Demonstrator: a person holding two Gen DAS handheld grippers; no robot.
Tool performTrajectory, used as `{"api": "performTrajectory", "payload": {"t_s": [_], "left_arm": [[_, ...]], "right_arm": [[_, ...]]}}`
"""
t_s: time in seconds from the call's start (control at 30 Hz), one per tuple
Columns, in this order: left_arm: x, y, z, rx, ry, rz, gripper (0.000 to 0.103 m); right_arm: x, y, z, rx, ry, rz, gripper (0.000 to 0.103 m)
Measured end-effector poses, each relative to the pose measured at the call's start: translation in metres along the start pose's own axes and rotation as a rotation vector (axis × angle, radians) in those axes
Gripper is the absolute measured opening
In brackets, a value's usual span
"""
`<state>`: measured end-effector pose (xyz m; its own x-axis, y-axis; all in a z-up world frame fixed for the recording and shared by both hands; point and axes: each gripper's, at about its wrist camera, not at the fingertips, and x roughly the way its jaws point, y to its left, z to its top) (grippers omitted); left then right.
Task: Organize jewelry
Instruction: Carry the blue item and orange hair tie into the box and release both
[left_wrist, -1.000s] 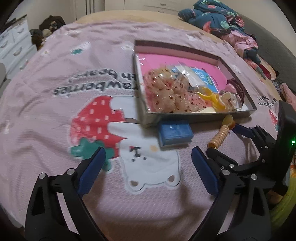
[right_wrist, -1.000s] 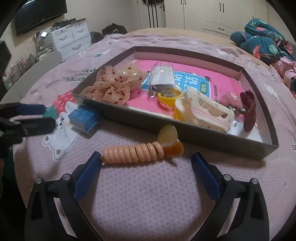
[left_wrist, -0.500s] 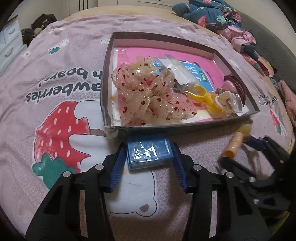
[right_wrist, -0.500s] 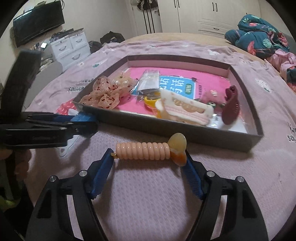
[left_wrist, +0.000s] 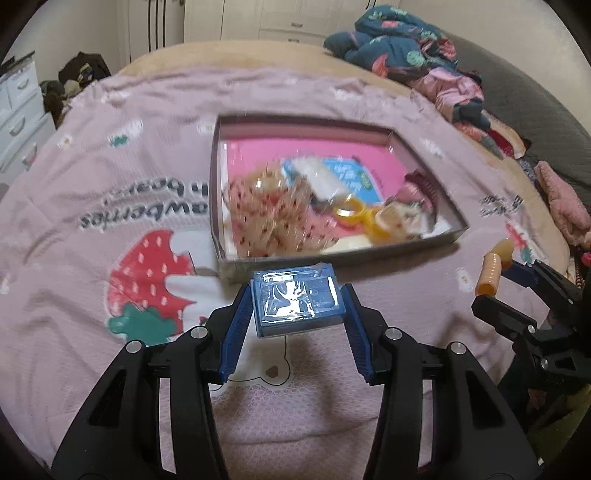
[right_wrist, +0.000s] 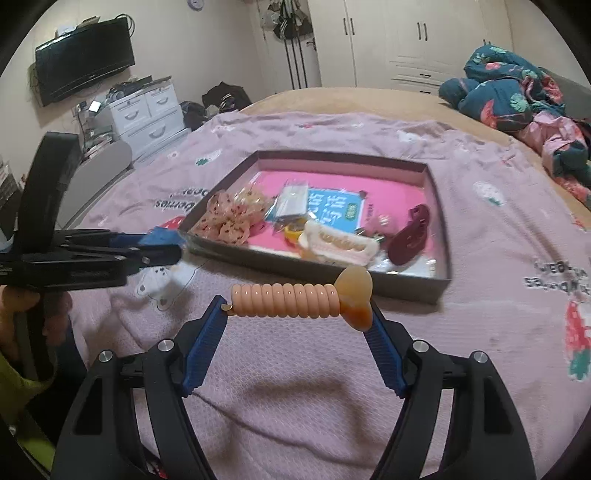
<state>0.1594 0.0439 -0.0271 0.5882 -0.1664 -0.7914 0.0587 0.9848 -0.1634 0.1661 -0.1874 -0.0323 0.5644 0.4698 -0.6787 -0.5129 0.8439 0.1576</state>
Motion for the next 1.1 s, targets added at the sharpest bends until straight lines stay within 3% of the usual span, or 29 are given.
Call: {"api": "performTrajectory", "payload": {"t_s": [0.37,0.63,0.87,1.1], "left_arm": [[-0.038,-0.025,0.043,0.059,-0.125,-0.013,0.04],[-0.037,-0.042,0.074,0.09,-0.172,-0.022,0.04],[-0.019,-0.045,0.093,0.092,-0.166,-0.021,0.04],[0.021,-0.037,0.093,0.064,-0.094,-0.009,0.04]], "right_arm": [[-0.047,-0.015,0.033,0.007,-0.107,-0.048,0.072],[-0.054,-0.034,0.055,0.017,-0.146,-0.096,0.072],[-0.034,-0.055,0.074,0.026,-0.136,-0.14,0.072],[0.004,-0.065,0.082,0.015,-0.084,-0.156,0.072]]}}
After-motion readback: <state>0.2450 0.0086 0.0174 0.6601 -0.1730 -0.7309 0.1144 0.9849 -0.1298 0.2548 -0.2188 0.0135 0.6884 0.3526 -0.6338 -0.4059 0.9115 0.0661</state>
